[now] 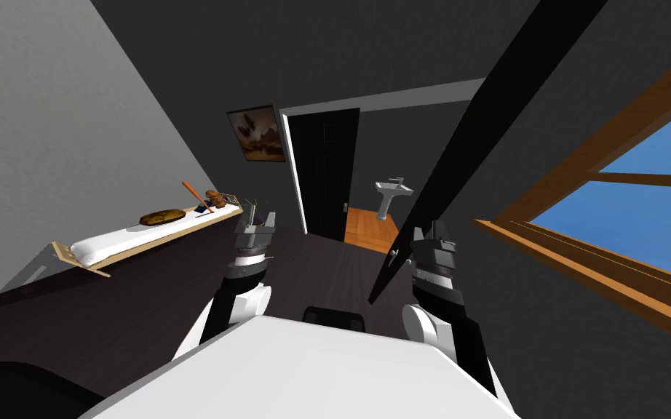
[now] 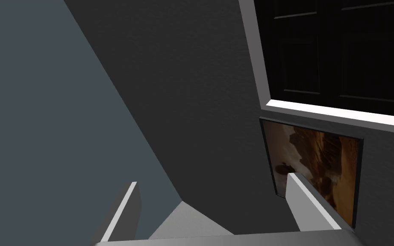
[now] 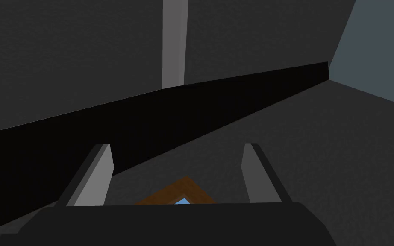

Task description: Pull the door open

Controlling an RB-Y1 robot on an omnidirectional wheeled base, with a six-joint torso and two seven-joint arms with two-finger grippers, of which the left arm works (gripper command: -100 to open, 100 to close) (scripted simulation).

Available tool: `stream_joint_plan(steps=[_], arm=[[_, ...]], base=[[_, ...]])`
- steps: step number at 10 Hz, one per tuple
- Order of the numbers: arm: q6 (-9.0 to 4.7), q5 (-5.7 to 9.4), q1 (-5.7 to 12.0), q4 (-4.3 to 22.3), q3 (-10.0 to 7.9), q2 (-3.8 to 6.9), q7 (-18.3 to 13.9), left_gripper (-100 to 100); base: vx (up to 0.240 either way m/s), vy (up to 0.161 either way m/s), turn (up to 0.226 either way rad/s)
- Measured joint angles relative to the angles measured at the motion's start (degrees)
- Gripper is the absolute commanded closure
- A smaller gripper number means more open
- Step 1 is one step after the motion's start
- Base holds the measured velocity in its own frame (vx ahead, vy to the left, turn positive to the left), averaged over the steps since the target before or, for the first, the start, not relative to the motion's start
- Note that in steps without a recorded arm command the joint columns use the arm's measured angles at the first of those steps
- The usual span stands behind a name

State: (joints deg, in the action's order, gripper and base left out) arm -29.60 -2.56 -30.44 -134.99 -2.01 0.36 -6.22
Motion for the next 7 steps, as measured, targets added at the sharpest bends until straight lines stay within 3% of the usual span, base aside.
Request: stream_joint_plan(steps=[1,5,7], arm=[[0.34,0.01,0.28,0.47,0.14,0.16,0.4,-100],[-1.18,0.33,1.19,5.65,0.56,1.51,0.62,-100],[-1.2,0.33,2.07,7.91,1.0,1.88,1.09,-100]], base=[[0.134,0.017,-0.053],[0.184,-0.005,-0.053],[0.109,0.002,-0.035]])
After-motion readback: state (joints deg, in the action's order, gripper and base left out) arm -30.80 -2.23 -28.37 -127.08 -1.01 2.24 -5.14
